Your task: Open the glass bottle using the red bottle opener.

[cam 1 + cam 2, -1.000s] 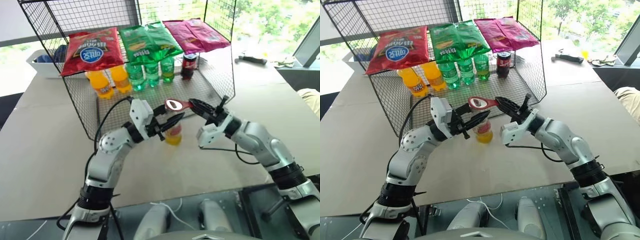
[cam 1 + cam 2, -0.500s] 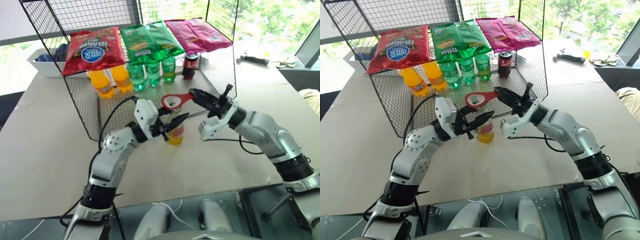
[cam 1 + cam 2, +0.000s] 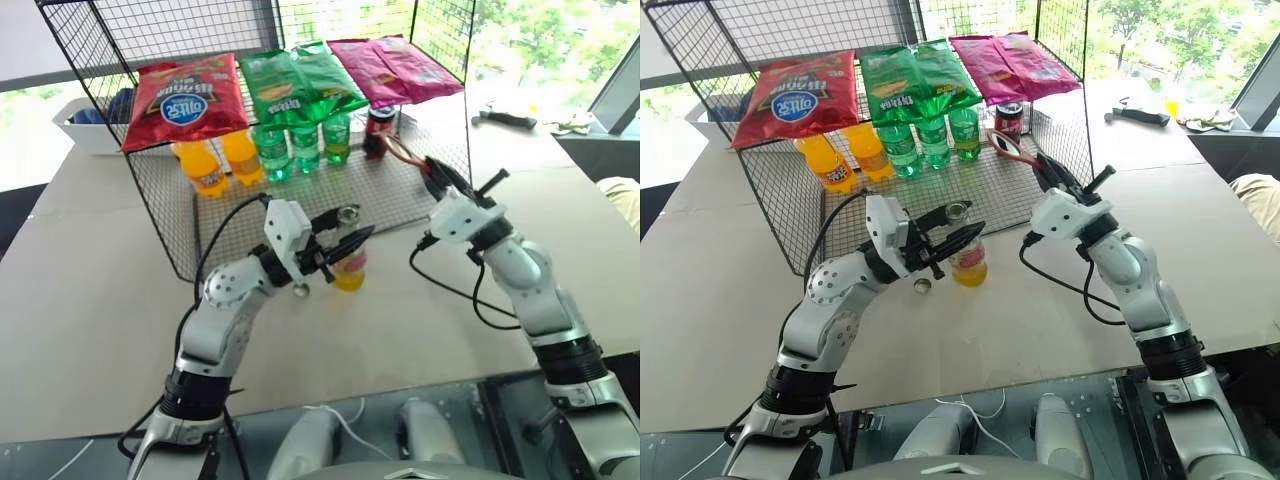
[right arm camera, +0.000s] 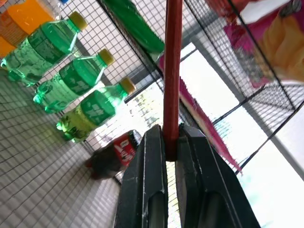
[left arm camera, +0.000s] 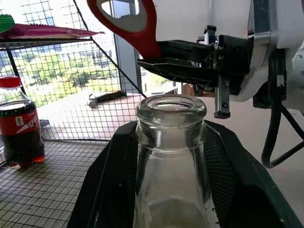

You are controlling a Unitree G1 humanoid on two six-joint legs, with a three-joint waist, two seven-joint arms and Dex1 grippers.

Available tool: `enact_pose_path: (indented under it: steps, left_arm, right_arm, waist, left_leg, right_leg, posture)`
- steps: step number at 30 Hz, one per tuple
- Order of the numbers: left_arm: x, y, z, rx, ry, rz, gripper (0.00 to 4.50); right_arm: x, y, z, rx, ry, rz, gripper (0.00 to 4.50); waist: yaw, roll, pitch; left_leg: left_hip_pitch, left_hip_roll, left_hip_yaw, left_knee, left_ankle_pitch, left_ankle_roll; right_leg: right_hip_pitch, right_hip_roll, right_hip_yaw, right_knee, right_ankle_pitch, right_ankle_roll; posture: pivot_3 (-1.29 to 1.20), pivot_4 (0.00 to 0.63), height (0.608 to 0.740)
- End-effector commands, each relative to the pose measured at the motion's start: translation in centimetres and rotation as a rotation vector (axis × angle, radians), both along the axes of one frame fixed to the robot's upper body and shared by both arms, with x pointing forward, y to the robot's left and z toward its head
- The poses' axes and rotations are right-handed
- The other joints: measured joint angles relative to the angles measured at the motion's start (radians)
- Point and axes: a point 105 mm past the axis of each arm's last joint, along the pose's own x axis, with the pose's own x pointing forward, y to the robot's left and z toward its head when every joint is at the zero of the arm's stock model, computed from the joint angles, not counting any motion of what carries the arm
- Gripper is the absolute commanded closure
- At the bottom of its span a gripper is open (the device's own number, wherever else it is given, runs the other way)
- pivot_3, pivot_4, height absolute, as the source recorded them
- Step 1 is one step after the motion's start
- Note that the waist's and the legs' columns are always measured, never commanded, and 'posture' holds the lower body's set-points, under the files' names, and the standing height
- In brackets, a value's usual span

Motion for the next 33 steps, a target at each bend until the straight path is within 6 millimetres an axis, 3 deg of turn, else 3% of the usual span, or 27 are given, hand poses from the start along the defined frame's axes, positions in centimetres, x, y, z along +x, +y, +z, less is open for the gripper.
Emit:
enact_pose_path:
  steps: [1, 5, 12, 16, 20, 24, 27, 33]
  left_arm:
    - [0.5, 0.4, -2.1, 0.035, 0.073, 0.029, 1.89]
    - [0.5, 0.5, -2.1, 0.037, 0.067, 0.036, 0.04]
    - [0.1, 0.6, -2.2, 0.04, 0.067, 0.026, 0.04]
    - [-0.4, 1.0, -2.5, 0.06, 0.076, 0.01, 0.04]
    - [-1.0, 2.0, -3.0, 0.091, 0.093, 0.013, 0.04]
    - [-1.7, 3.4, -3.6, 0.12, 0.123, 0.037, 0.04]
    - [-2.3, 4.3, -4.1, 0.139, 0.144, 0.054, 0.0]
    - [-3.9, 6.1, -4.9, 0.147, 0.213, 0.134, 0.0]
  right_arm:
    - [-0.8, 0.0, 0.3, 0.073, 0.032, 0.008, 4.5]
    - [-1.0, 0.0, -0.3, 0.083, 0.063, 0.006, 4.5]
    - [-0.7, -0.3, -1.1, 0.129, 0.144, 0.008, 4.5]
    - [-0.9, -0.4, -3.8, 0.293, 0.423, 0.041, 4.5]
    - [-3.1, 0.2, -7.0, 0.401, 0.737, 0.11, 4.5]
    - [-5.4, 0.7, -8.7, 0.45, 0.937, 0.159, 4.5]
    - [-6.8, 0.7, -9.3, 0.492, 1.053, 0.183, 3.42]
    - [-7.6, -1.8, -10.5, 0.439, 1.065, 0.079, 0.55]
  waist:
    - [0.0, 0.001, 0.001]
    - [-0.001, -0.001, 0.003]
    - [-0.001, -0.001, 0.003]
    - [0.0, -0.001, 0.003]
    - [0.001, 0.0, 0.004]
    - [0.0, 0.0, 0.004]
    - [0.001, 0.0, 0.004]
    - [0.002, 0.0, 0.004]
  left_leg:
    - [0.0, 0.0, 0.0, 0.0, 0.0, 0.0]
    - [-0.004, 0.0, 0.0, 0.0, 0.0, 0.0]
    - [-0.008, 0.0, 0.0, 0.0, 0.0, 0.0]
    - [-0.009, 0.0, -0.002, 0.0, 0.0, 0.0]
    - [-0.013, 0.0, -0.003, 0.0, 0.0, 0.0]
    - [-0.015, 0.0, -0.003, 0.001, 0.0, 0.0]
    - [-0.015, 0.0, -0.003, 0.0, 0.0, 0.0]
    - [-0.015, -0.001, -0.003, 0.001, -0.001, 0.001]
  right_leg:
    - [0.0, 0.0, 0.0, 0.0, 0.0, 0.0]
    - [-0.004, 0.0, 0.0, 0.0, 0.0, 0.0]
    - [-0.008, 0.0, 0.0, -0.001, 0.0, 0.0]
    - [-0.008, 0.0, -0.002, -0.002, 0.0, 0.0]
    - [-0.011, -0.001, -0.003, -0.002, 0.0, 0.0]
    - [-0.013, -0.002, -0.003, -0.001, 0.0, 0.0]
    - [-0.013, -0.002, -0.003, -0.001, 0.0, 0.0]
    - [-0.013, -0.002, -0.003, -0.001, 0.0, 0.0]
  posture:
    - [0.0, 0.15, 0.74]
    - [0.0, 0.15, 0.74]
    - [0.0, 0.15, 0.74]
    - [0.0, 0.15, 0.74]
    - [0.0, 0.15, 0.74]
    - [0.0, 0.15, 0.74]
    - [0.0, 0.15, 0.74]
    - [0.0, 0.15, 0.74]
